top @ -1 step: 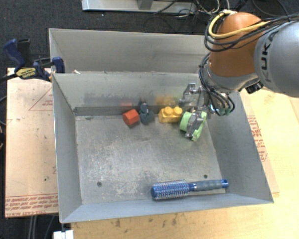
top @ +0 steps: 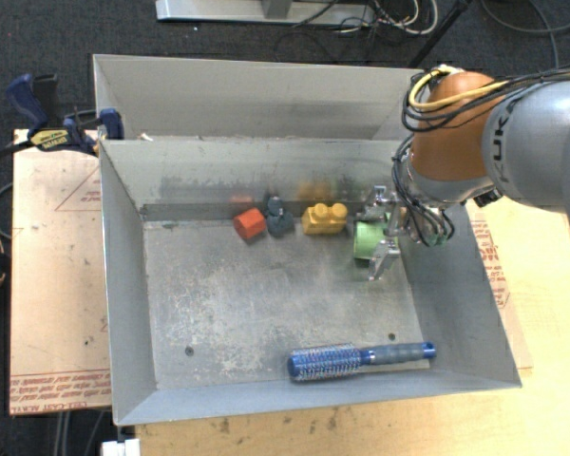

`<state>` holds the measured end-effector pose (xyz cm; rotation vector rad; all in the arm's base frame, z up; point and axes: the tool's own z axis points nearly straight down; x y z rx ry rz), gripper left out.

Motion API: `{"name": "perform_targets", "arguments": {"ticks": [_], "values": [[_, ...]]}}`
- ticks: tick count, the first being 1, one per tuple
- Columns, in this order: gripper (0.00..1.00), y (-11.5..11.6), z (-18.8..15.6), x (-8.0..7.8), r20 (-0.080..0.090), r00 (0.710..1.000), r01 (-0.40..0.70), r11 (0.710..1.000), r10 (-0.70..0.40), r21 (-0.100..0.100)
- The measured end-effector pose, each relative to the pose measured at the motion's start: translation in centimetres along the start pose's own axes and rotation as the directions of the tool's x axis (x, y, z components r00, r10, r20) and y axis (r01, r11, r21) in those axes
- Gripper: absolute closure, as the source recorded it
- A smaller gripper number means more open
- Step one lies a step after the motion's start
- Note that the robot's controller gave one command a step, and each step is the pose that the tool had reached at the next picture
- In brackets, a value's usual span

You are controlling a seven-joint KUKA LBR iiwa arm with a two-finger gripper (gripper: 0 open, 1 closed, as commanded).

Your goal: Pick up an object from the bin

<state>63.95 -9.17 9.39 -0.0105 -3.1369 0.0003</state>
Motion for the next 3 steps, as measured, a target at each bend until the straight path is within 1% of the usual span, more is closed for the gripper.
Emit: {"name": "perform_targets", "arguments": {"ticks": [1,2,3], "values": [[1.00,0.3,-0.5,-0.2,0.007,1.000,0.005,1.000,-0.005,-0.001],[1.00,-0.7,-9.1,1.1,0.016,0.999,-0.029,1.000,0.029,0.000],[1.00,-1.0,-13.5,1.2,0.014,1.000,-0.015,1.000,0.015,0.000]]}}
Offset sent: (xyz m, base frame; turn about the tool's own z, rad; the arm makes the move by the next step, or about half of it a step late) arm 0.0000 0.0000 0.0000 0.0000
